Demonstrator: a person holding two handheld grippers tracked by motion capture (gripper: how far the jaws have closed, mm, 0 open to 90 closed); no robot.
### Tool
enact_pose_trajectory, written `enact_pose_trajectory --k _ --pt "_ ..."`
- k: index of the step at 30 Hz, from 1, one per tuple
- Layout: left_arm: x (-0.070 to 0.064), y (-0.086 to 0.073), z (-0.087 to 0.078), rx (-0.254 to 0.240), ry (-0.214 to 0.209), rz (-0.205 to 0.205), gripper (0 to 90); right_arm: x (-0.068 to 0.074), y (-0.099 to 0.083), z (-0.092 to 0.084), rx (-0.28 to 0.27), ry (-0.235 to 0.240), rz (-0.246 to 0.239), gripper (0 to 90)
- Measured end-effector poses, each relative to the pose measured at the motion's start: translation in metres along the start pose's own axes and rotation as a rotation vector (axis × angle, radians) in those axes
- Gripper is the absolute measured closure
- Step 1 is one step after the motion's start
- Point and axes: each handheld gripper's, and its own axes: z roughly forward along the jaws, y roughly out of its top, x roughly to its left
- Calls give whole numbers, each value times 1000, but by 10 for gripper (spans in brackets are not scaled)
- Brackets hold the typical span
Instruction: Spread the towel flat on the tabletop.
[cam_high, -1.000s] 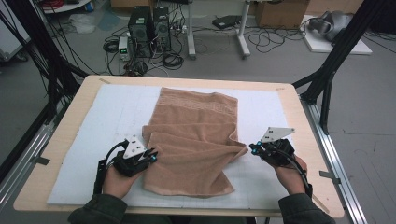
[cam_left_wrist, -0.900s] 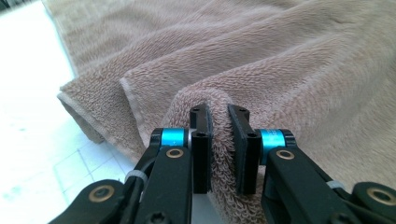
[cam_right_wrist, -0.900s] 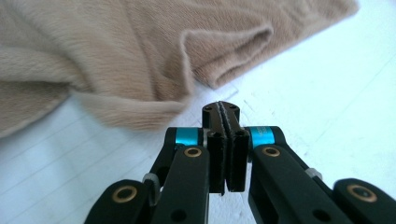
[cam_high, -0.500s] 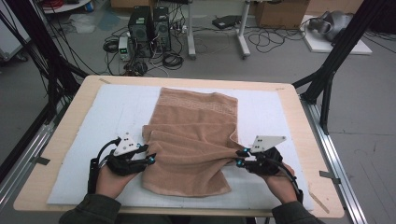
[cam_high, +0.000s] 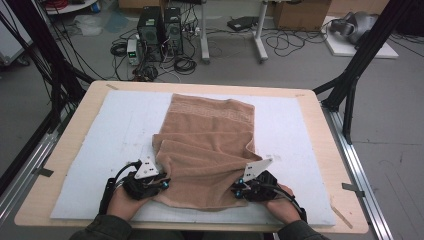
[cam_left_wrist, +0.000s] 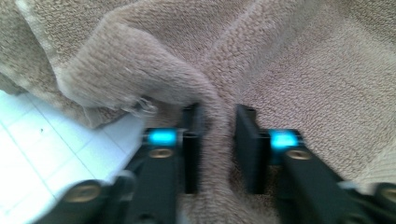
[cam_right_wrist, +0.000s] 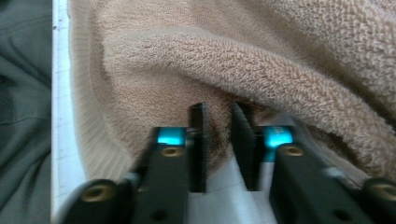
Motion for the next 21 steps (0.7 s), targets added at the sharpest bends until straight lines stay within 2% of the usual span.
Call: enact_pose_trajectory --k 2,6,10,12,14,15,16,19,21 --pt "-1 1 -4 -15 7 -6 831 3 2 -1 15 -4 -29 870" --pt "-4 1 -21 -57 8 -15 838 14 -1 -10 25 24 -31 873" --pt "-17 3 -44 -94 -5 3 838 35 -7 -28 2 56 -49 872" --pt "-22 5 -54 -108 -12 17 804 45 -6 -37 -40 84 -69 857" --pt "-23 7 -59 -122 1 17 634 48 -6 -46 -79 65 -66 805" --pt "-22 8 -60 -120 -1 19 596 46 -6 -48 -96 56 -61 764" --pt "-20 9 -58 -119 -11 14 562 43 -5 -50 -101 25 -49 741" --pt "-15 9 -45 -96 -19 16 529 30 -6 -45 -55 -61 -34 719" --pt "-11 5 -31 -60 -29 9 529 20 -8 -38 -22 -78 -7 705"
